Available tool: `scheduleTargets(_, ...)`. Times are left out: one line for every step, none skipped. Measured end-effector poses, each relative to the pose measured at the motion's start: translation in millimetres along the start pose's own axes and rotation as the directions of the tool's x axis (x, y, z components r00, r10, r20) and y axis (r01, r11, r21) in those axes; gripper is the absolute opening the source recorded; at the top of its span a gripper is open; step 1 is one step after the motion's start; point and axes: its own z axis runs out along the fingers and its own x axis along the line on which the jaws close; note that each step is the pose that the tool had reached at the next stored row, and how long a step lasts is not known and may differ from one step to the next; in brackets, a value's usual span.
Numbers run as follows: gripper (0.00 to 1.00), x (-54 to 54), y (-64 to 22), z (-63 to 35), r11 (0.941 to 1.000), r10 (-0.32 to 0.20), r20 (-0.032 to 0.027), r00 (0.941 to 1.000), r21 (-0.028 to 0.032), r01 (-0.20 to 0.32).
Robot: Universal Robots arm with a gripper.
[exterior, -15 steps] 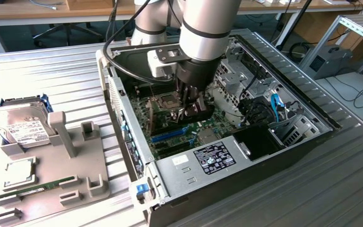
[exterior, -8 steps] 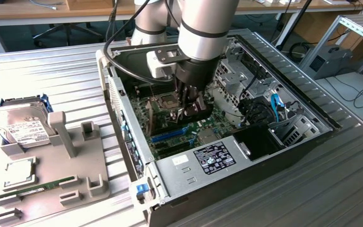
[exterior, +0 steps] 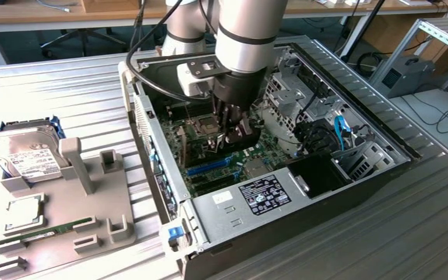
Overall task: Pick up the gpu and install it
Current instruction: 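Insert the gpu into the slot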
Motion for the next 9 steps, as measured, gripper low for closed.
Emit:
scheduleTargets(0.26, -0.3, 1.1, 0.4, 1.0000, -0.001, 0.0000, 1.0000, 0.0001, 0.001)
scheduleTargets(0.26, -0.3, 2.1, 0.7, 1.0000, -0.002, -0.0002, 1.0000, 0.0000, 0.002)
scheduleTargets(0.26, -0.3, 2.6, 1.6, 1.0000, -0.002, -0.0002, 1.0000, 0.0000, 0.002)
scheduleTargets(0.26, -0.3, 3.1, 2.8, 1.0000, -0.002, -0.0001, 1.0000, 0.0000, 0.002)
scheduleTargets(0.26, -0.3, 3.9, 3.9, 1.0000, -0.003, -0.0001, 1.0000, 0.0000, 0.003)
scheduleTargets(0.26, -0.3, 4.7, 5.0, 1.0000, -0.003, -0.0002, 1.0000, 0.0000, 0.003)
scheduleTargets(0.26, -0.2, 5.5, 5.8, 1.0000, -0.003, -0.0001, 1.0000, 0.0000, 0.003)
scheduleTargets(0.26, -0.2, 6.7, 6.6, 1.0000, -0.003, -0.0001, 1.0000, 0.0000, 0.003)
scheduleTargets(0.26, -0.1, 7.8, 7.0, 1.0000, -0.003, -0.0004, 1.0000, -0.0001, 0.003)
